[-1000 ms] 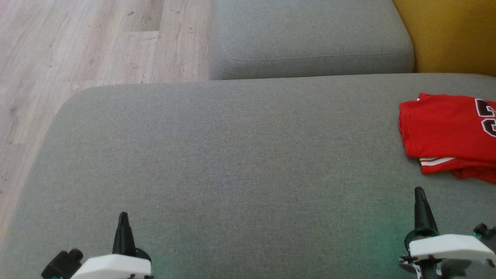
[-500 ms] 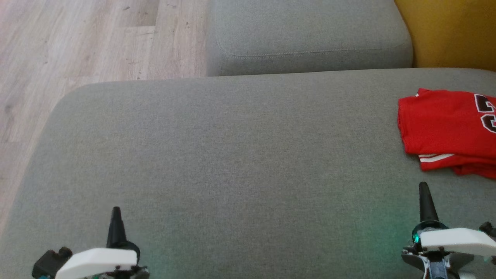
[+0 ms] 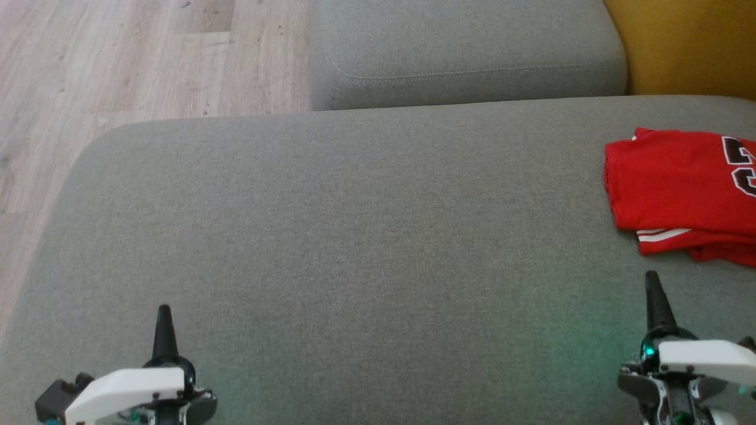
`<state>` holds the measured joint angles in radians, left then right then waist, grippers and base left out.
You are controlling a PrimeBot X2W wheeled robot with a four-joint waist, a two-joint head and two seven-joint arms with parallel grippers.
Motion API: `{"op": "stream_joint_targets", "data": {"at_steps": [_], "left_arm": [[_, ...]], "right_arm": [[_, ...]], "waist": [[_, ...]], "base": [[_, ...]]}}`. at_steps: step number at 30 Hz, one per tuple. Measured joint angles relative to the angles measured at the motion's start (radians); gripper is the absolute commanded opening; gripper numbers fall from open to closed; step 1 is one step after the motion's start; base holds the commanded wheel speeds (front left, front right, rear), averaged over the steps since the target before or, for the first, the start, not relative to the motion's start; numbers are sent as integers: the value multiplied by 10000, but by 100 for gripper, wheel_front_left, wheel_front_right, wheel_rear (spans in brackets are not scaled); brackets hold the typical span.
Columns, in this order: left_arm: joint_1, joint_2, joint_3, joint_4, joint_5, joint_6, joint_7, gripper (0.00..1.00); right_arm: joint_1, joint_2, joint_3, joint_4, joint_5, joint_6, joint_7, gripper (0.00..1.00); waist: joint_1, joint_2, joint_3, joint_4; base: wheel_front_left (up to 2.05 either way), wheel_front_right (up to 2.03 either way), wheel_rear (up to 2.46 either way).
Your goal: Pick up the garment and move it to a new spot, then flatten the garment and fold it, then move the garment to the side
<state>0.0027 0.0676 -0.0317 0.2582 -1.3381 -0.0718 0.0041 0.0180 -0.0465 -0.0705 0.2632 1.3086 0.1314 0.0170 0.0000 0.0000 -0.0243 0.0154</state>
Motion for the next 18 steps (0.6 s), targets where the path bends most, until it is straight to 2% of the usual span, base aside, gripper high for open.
{"op": "stream_joint_targets", "data": {"at_steps": [18], "left_arm": [[-324, -13, 408, 115, -2059, -345, 541, 0]], "right_arm": [[-398, -2, -297, 90, 2151, 0, 468, 0]], "waist": [[0, 0, 196, -109]], "base": [[0, 0, 0]]}}
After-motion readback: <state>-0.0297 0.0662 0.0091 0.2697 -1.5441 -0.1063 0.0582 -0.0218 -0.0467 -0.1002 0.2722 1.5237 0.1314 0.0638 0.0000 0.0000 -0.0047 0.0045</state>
